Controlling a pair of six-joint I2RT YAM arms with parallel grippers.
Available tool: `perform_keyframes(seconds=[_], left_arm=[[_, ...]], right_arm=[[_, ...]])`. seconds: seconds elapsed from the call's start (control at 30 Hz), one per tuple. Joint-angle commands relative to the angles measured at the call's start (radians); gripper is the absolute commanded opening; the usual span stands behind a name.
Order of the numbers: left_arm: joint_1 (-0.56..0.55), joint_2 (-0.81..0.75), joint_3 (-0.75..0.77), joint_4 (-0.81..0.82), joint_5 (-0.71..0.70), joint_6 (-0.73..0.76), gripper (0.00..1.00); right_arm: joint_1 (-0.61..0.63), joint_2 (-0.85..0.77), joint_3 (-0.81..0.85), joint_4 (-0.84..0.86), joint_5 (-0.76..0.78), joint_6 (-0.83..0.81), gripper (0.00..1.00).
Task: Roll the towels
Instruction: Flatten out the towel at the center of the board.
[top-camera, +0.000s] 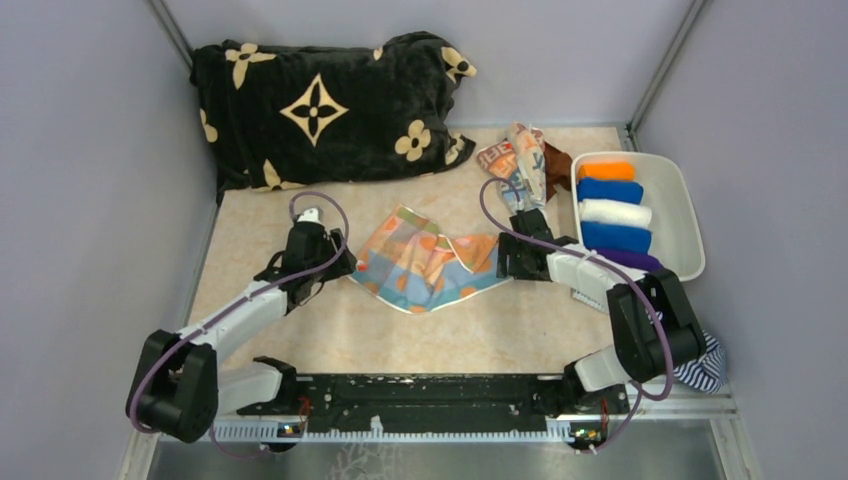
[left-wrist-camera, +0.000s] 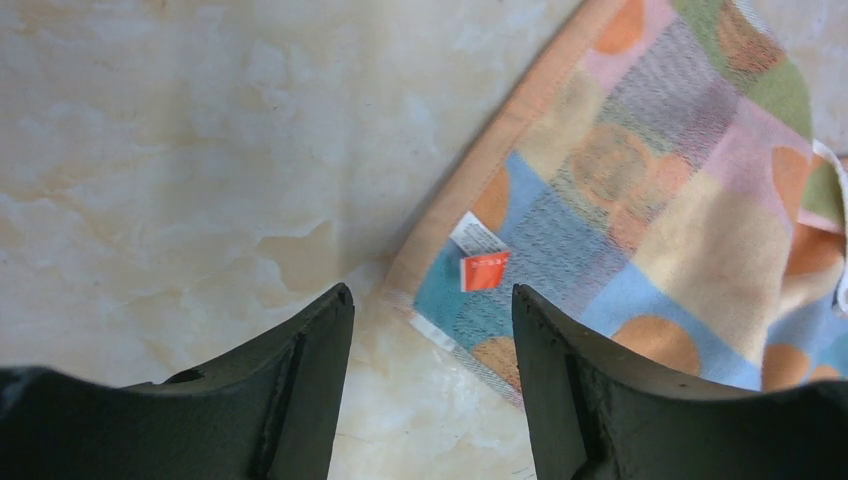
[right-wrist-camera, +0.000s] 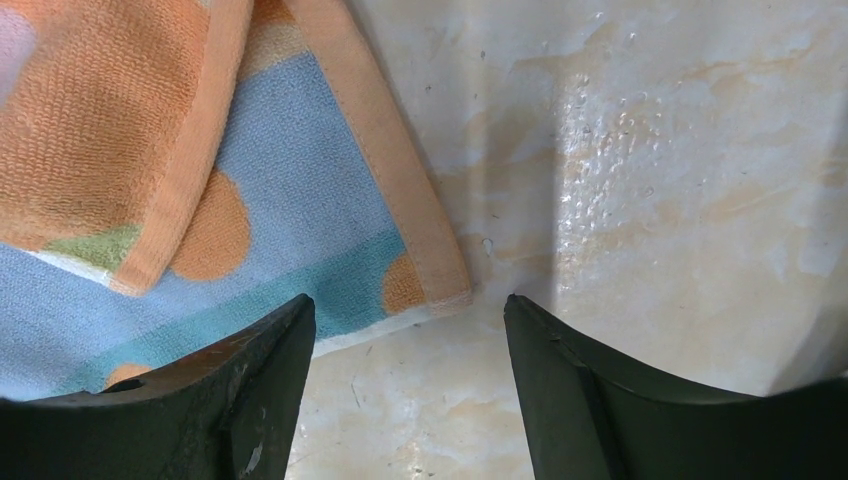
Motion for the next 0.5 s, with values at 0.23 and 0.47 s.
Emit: perform_keyframes(seconds=[0.23, 0.47], left_arm=[[0.118, 0.046, -0.042, 0.032, 0.192, -0.076, 0.57], [0.166, 0.075, -0.089, 0.089, 0.266, -0.107, 0.54]], right_arm=[[-0.008, -0.052, 0.043, -0.014, -0.018, -0.002, 0.70], [-0.008, -0.052, 0.046, -0.014, -0.020, -0.003, 0.70]])
